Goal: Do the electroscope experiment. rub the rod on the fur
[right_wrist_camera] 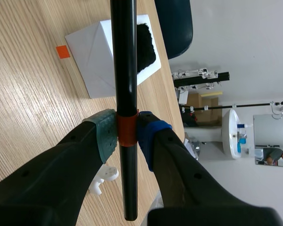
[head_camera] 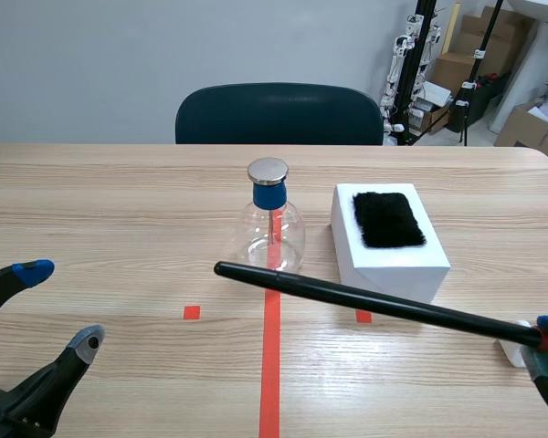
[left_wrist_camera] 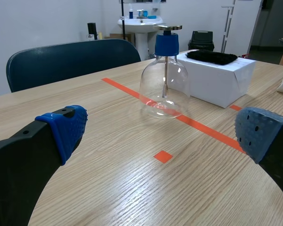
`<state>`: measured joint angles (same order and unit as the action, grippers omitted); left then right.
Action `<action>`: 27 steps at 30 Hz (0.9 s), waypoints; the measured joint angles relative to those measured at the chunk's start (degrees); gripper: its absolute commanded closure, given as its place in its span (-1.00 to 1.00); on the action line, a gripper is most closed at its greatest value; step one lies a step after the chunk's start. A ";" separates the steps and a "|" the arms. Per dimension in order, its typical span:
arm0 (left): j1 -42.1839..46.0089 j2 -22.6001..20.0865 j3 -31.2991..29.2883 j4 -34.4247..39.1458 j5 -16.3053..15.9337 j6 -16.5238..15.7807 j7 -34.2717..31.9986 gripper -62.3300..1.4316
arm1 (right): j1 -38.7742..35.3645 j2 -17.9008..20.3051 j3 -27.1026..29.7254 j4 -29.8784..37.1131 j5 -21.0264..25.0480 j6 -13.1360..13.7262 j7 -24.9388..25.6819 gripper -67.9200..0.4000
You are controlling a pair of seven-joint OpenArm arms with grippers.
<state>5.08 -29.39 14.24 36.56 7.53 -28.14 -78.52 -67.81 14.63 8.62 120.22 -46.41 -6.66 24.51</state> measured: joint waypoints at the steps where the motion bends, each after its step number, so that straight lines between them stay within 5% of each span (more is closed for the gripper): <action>1: 0.00 0.00 0.00 0.00 0.00 0.00 0.00 -1.00 | 0.00 0.00 0.00 0.00 0.00 0.00 0.00 0.69; 27: 0.00 0.00 0.00 0.00 0.00 0.00 0.00 -1.00 | 0.02 0.02 0.00 0.00 -0.02 1.75 0.09 0.69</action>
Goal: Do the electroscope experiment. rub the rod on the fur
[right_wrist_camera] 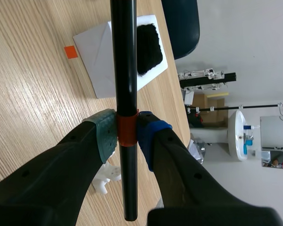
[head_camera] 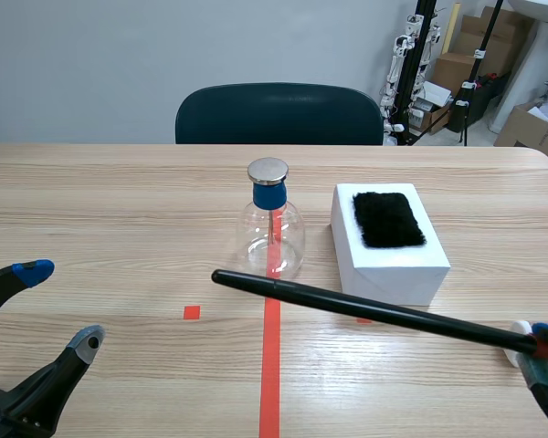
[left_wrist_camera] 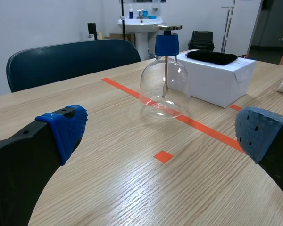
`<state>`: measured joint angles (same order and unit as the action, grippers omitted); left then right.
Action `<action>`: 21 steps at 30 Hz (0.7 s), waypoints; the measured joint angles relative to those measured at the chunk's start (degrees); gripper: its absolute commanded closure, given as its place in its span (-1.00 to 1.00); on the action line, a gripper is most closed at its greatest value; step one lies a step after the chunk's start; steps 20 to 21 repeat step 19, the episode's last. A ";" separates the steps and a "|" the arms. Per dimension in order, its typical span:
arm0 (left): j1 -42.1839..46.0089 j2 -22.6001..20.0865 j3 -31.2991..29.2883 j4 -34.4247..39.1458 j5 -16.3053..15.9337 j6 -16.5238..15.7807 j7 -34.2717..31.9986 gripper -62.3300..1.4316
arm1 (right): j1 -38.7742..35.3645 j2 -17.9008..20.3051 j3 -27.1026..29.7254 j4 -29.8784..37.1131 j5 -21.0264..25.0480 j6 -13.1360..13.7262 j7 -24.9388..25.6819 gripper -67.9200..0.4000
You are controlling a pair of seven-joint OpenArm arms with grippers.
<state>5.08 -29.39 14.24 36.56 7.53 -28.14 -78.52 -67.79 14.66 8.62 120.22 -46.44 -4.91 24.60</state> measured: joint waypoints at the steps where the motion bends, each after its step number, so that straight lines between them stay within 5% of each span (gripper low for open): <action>1: 0.00 0.00 0.00 0.00 0.00 0.00 0.00 -1.00 | 0.00 0.00 0.00 0.00 0.00 0.00 0.00 0.69; 21: 0.00 0.00 0.00 0.00 0.00 0.00 0.00 -1.00 | 0.00 0.00 0.00 0.00 0.00 0.00 0.46 0.69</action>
